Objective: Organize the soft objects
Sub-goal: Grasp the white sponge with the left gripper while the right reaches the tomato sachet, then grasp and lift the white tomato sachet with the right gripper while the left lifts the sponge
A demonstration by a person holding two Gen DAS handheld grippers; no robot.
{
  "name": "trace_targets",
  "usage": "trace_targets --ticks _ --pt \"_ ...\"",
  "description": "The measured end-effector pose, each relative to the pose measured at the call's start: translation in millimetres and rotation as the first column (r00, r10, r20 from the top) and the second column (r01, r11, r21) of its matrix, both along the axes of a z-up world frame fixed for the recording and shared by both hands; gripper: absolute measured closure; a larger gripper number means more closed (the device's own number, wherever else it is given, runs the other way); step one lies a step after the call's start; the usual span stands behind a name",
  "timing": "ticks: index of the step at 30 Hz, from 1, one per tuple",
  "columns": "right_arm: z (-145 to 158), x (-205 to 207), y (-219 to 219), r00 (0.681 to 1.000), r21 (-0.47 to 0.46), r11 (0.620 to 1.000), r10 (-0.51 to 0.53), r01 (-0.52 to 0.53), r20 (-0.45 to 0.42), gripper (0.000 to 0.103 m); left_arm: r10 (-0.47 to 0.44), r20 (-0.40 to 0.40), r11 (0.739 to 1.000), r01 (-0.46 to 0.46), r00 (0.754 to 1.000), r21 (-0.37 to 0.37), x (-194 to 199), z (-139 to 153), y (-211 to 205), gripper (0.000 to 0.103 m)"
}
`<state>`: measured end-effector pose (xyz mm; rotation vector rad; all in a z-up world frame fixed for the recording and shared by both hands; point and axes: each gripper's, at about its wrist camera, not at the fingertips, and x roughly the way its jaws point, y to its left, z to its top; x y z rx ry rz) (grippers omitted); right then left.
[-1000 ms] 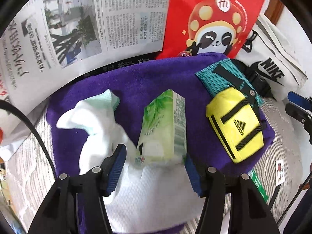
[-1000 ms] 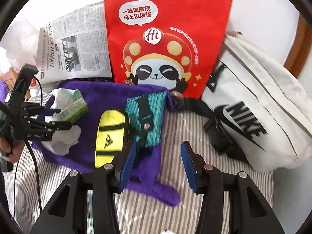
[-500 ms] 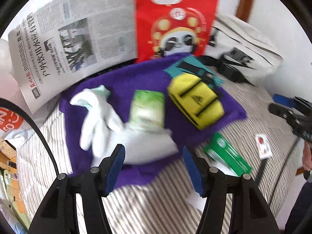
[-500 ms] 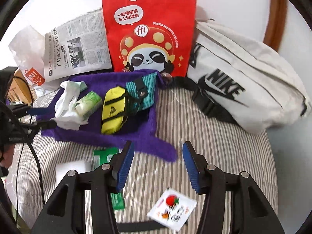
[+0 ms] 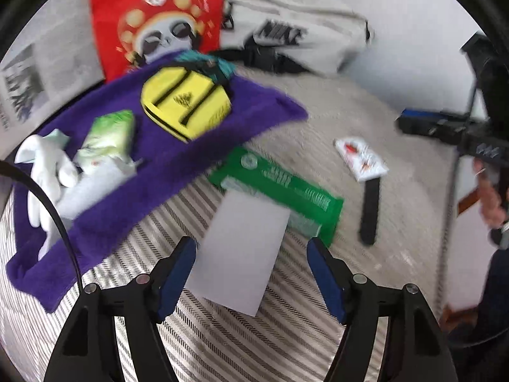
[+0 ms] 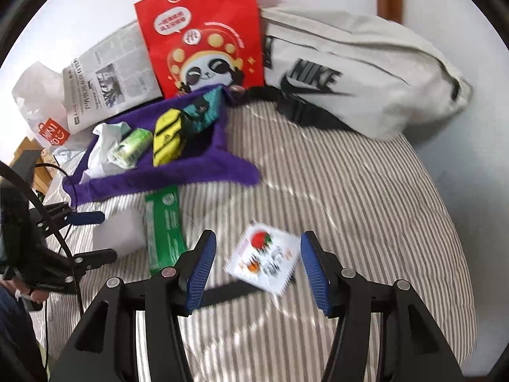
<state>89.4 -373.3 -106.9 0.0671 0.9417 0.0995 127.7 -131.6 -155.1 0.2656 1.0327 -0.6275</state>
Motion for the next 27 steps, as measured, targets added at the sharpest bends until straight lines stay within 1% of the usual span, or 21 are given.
trace_targets --ticks 1,3,4,5,6,7,9,11,12,13,15,16,18,19,20,21,23,24,25,26,27 --pt "-3 -4 -3 1.000 0.002 1.000 -0.007 0.007 -0.006 0.048 -0.008 0.007 0.999 0.008 1.000 0.033 2 -7 -4 0.030" --pt "-10 -11 -8 1.000 0.001 1.000 -0.022 0.022 -0.022 0.048 -0.009 -0.002 0.998 0.009 1.000 0.069 7 -17 -8 0.030" --pt "-12 -12 -9 0.999 0.001 1.000 -0.025 0.025 -0.028 0.048 -0.009 0.012 0.995 0.008 1.000 0.095 8 -21 -12 0.031" --pt "-15 -13 -10 0.999 0.000 1.000 -0.027 0.027 -0.038 0.048 -0.014 0.030 0.995 0.010 0.999 0.104 6 -23 -12 0.032" --pt "-18 -14 -11 0.999 -0.007 1.000 -0.028 0.027 -0.046 0.048 -0.011 0.046 0.997 0.007 0.999 0.081 4 -20 -11 0.053" --pt "-20 -16 -11 0.998 -0.016 0.999 -0.030 0.029 -0.050 0.048 0.006 0.037 0.998 -0.008 0.999 0.057 3 -18 -6 0.052" --pt "-24 -17 -10 0.998 -0.021 0.999 -0.027 0.026 -0.056 0.048 0.036 0.038 0.998 -0.038 0.999 0.042 -3 -12 3 0.052" --pt "-27 -17 -7 0.998 -0.009 1.000 -0.011 0.010 -0.062 0.048 0.079 0.069 0.994 -0.084 0.994 0.069 -14 -7 16 0.051" --pt "-29 -17 -5 0.998 -0.010 1.000 -0.003 0.002 -0.063 0.048 0.117 0.080 0.988 -0.125 0.990 0.093 -20 -6 27 0.051" --pt "-30 -16 -2 0.998 -0.015 1.000 0.004 -0.005 -0.063 0.048 0.147 0.084 0.984 -0.154 0.986 0.094 -24 -5 36 0.051" --pt "-35 -13 4 0.998 -0.021 1.000 0.015 -0.017 -0.066 0.048 0.220 0.067 0.973 -0.224 0.973 0.064 -35 -3 63 0.051" --pt "-39 -10 6 0.997 -0.022 1.000 0.017 -0.019 -0.071 0.048 0.265 0.063 0.962 -0.268 0.962 0.047 -41 -1 78 0.050" --pt "-46 -3 9 0.996 -0.019 1.000 0.010 -0.012 -0.085 0.048 0.352 0.080 0.934 -0.355 0.933 0.036 -51 0 103 0.050" --pt "-49 0 9 0.996 -0.017 1.000 0.006 -0.008 -0.092 0.048 0.399 0.100 0.913 -0.405 0.911 0.043 -57 0 114 0.050" --pt "-54 5 10 0.994 -0.016 1.000 0.000 -0.002 -0.106 0.048 0.428 0.112 0.900 -0.434 0.897 0.044 -60 0 121 0.049" --pt "-57 10 12 0.993 -0.019 1.000 -0.006 0.004 -0.116 0.048 0.461 0.124 0.883 -0.468 0.878 0.030 -65 0 129 0.049" --pt "-63 16 15 0.992 -0.037 0.999 -0.022 0.017 -0.125 0.047 0.481 0.127 0.874 -0.486 0.867 0.011 -67 -2 133 0.049" --pt "-66 20 18 0.991 -0.055 0.998 -0.032 0.025 -0.130 0.047 0.484 0.128 0.871 -0.490 0.866 0.022 -68 -4 133 0.049" --pt "-66 22 21 0.992 -0.072 0.997 -0.041 0.032 -0.118 0.042 0.485 0.136 0.868 -0.494 0.864 0.045 -69 -7 132 0.049" --pt "-67 23 23 0.992 -0.076 0.996 -0.044 0.036 -0.115 0.036 0.485 0.142 0.866 -0.496 0.863 0.056 -65 -10 126 0.048" --pt "-68 24 26 0.992 -0.078 0.996 -0.048 0.039 -0.119 0.033 0.484 0.140 0.867 -0.495 0.864 0.058 -65 -13 124 0.048"
